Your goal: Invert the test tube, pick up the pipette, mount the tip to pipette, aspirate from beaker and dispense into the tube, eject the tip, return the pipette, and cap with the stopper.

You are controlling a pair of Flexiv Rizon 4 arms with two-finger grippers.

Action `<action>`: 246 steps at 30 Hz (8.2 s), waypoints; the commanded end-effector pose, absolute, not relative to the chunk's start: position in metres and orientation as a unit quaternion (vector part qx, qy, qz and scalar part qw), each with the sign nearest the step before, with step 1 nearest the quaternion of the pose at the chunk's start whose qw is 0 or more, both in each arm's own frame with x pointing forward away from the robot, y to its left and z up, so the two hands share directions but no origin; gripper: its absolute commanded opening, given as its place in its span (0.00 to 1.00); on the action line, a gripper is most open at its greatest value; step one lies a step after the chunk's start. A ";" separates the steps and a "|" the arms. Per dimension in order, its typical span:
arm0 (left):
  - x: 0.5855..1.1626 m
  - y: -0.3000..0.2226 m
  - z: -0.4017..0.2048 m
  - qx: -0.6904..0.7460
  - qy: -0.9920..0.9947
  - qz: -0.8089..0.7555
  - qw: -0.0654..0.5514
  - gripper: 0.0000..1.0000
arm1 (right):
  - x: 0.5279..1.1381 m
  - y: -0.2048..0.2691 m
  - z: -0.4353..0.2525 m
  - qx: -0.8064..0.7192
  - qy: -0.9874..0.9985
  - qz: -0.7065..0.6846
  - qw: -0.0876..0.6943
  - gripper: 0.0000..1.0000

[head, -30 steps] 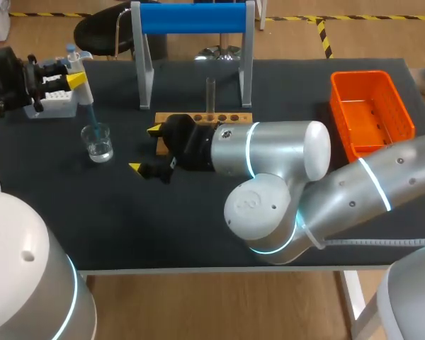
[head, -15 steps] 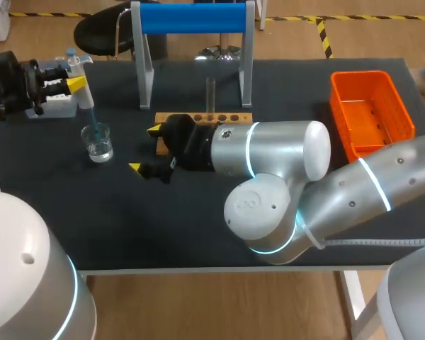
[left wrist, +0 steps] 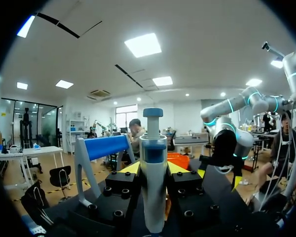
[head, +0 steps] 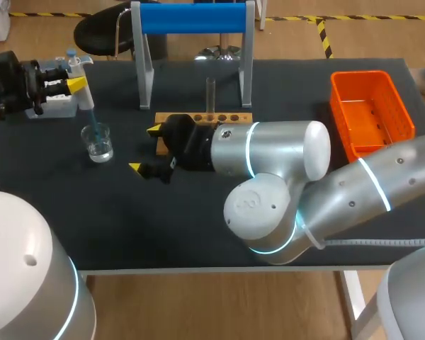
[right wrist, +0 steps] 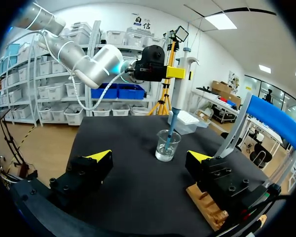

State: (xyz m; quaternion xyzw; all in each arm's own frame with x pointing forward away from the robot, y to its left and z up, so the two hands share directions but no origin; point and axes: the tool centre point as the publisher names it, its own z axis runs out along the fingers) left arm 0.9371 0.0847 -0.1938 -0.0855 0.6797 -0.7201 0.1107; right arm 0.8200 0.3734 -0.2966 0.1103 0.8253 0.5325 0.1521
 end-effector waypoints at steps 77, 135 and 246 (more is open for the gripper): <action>0.938 0.086 -0.195 -0.090 0.685 -0.716 0.103 0.00 | 0.829 0.354 -0.095 -0.229 0.749 0.602 -0.155 0.00; 0.938 0.086 -0.195 -0.090 0.685 -0.716 0.103 0.00 | 0.913 0.501 -0.111 -0.139 0.714 0.675 -0.123 0.00; 0.938 0.086 -0.195 -0.090 0.685 -0.716 0.103 0.00 | 0.938 0.305 -0.060 -0.147 0.742 0.654 -0.027 1.00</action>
